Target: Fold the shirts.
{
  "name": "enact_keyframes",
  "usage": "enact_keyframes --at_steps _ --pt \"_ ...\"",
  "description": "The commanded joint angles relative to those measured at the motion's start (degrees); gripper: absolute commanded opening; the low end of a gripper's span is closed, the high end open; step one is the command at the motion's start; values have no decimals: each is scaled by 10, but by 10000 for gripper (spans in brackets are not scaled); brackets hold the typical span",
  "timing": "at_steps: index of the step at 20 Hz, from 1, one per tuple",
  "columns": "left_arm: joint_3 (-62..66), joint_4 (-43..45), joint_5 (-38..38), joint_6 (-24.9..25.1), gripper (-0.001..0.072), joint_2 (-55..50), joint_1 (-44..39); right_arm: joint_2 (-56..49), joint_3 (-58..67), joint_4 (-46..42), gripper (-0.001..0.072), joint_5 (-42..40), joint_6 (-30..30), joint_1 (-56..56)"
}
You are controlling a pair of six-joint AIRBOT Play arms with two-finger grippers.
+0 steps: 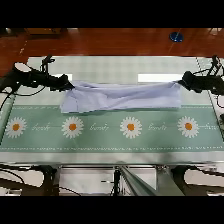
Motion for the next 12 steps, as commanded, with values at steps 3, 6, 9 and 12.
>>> enact_keyframes --at_steps 3,6,9,12 --pt "17 0 0 3 23 -43 0 -42 10 -98 30 9 30 6" --pt "17 0 5 3 23 -56 0 -56 10 -115 31 17 32 6" --pt "20 -10 21 3 147 -57 0 -58 10 -115 35 3 31 6" --pt "65 -10 25 3 538 -56 13 -45 10 -110 333 -10 28 4"
